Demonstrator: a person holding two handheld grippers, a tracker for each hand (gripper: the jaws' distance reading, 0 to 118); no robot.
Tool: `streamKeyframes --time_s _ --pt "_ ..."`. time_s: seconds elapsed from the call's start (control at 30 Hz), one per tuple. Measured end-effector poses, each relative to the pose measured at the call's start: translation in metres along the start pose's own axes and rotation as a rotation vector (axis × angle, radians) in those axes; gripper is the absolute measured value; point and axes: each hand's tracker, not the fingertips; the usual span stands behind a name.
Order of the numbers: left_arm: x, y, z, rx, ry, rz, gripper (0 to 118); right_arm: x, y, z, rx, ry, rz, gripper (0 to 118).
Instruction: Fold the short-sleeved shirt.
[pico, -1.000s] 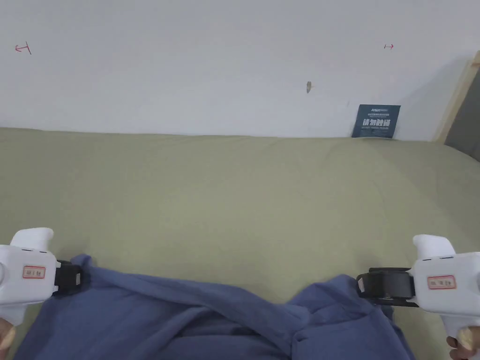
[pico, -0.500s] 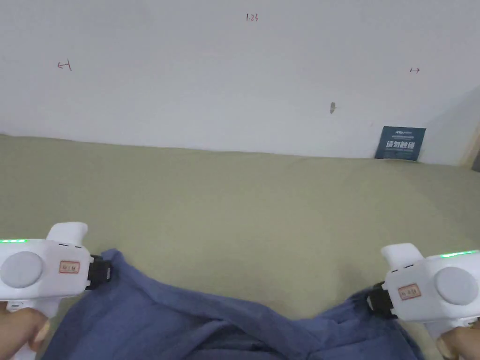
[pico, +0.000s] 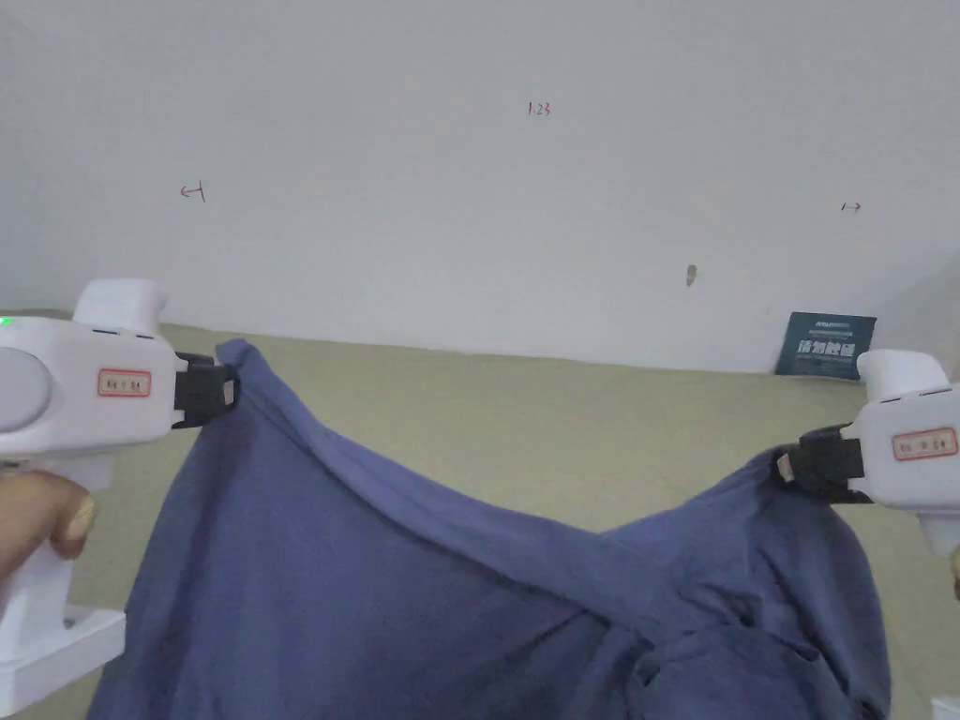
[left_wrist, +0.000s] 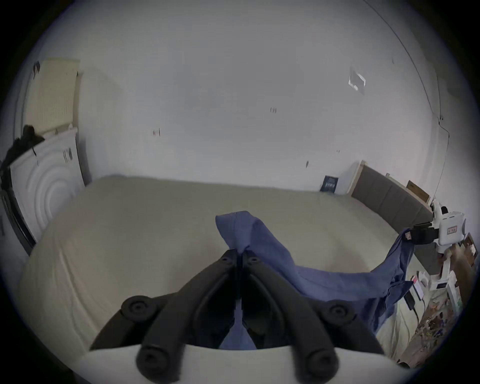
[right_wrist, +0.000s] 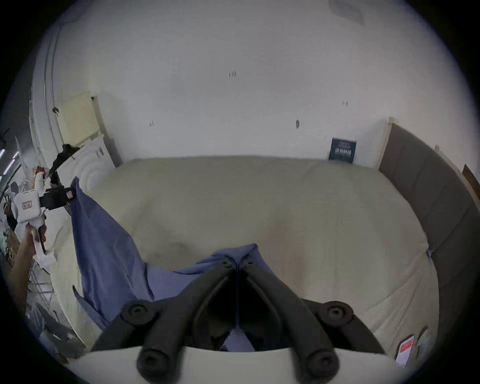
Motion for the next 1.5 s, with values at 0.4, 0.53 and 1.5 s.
streamKeyframes --time_s 0.4,0.53,1.5 --pt "0.020 0.108 0.047 0.207 0.072 -0.082 4 -0.013 0.120 0.054 0.225 -0.018 0.026 1" --pt "0.023 0.139 0.052 0.251 0.084 -0.066 4 -0.014 0.153 0.062 0.281 -0.031 0.026 1" --pt "0.029 0.099 0.066 0.274 0.149 -0.131 4 -0.026 0.133 0.090 0.305 0.027 0.016 1"
